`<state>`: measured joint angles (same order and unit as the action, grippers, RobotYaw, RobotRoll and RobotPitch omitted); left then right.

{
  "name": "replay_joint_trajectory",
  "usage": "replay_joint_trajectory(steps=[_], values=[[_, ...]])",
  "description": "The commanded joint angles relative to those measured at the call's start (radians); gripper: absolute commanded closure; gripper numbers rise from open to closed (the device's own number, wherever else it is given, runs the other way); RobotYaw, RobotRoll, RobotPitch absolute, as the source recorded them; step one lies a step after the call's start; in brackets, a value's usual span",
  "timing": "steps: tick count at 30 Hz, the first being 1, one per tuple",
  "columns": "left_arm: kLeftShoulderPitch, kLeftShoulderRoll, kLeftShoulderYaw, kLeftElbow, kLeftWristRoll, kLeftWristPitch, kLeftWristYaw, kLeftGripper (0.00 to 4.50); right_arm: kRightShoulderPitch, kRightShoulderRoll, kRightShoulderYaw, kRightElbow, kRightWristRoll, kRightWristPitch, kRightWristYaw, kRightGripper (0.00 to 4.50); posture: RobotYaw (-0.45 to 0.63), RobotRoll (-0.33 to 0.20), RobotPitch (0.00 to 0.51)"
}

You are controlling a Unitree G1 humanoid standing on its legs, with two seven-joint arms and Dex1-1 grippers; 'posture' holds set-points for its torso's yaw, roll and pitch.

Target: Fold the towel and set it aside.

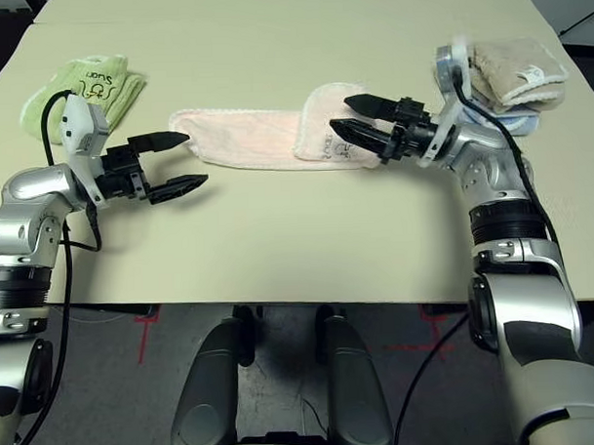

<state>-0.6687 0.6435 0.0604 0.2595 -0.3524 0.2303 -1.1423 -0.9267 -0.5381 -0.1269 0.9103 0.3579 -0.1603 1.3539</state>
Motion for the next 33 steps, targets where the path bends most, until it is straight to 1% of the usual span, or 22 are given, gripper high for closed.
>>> replay_joint_trajectory(steps=[1, 5, 9, 14, 17, 22, 25, 27, 33], values=[[0.033, -0.001, 0.026, -0.019, -0.019, 0.041, 0.038, 0.0, -0.02, -0.024, 0.007, 0.098, -0.042, -0.123, 0.091, 0.05, 0.05, 0.0, 0.236], [0.059, 0.017, 0.032, -0.054, -0.026, 0.078, 0.054, 0.0, -0.053, -0.046, 0.001, 0.161, -0.058, -0.147, 0.166, 0.05, 0.06, 0.0, 0.24], [0.074, 0.044, 0.035, -0.086, -0.035, 0.154, 0.069, 0.0, -0.07, -0.073, 0.015, 0.176, -0.068, -0.14, 0.246, 0.05, 0.07, 0.0, 0.243], [0.07, 0.065, 0.041, -0.098, -0.046, 0.225, 0.084, 0.0, -0.064, -0.102, 0.059, 0.163, -0.074, -0.162, 0.261, 0.05, 0.07, 0.0, 0.244], [0.065, 0.058, 0.037, -0.092, -0.042, 0.241, 0.101, 0.0, -0.075, -0.092, 0.042, 0.174, -0.079, -0.163, 0.26, 0.05, 0.06, 0.0, 0.244], [0.044, 0.028, 0.035, -0.081, -0.059, 0.352, 0.162, 0.0, -0.072, -0.071, 0.034, 0.154, -0.075, -0.159, 0.261, 0.05, 0.06, 0.0, 0.248], [0.029, 0.017, 0.025, -0.067, -0.057, 0.387, 0.175, 0.0, -0.076, -0.066, 0.03, 0.153, -0.076, -0.158, 0.26, 0.05, 0.06, 0.0, 0.249], [0.019, 0.011, 0.022, -0.057, -0.054, 0.392, 0.178, 0.0, -0.077, -0.066, 0.028, 0.153, -0.077, -0.158, 0.26, 0.05, 0.06, 0.0, 0.248], [-0.021, -0.017, 0.012, -0.019, -0.051, 0.345, 0.15, 0.0, -0.077, -0.067, 0.021, 0.149, -0.076, -0.152, 0.253, 0.05, 0.06, 0.0, 0.248]])
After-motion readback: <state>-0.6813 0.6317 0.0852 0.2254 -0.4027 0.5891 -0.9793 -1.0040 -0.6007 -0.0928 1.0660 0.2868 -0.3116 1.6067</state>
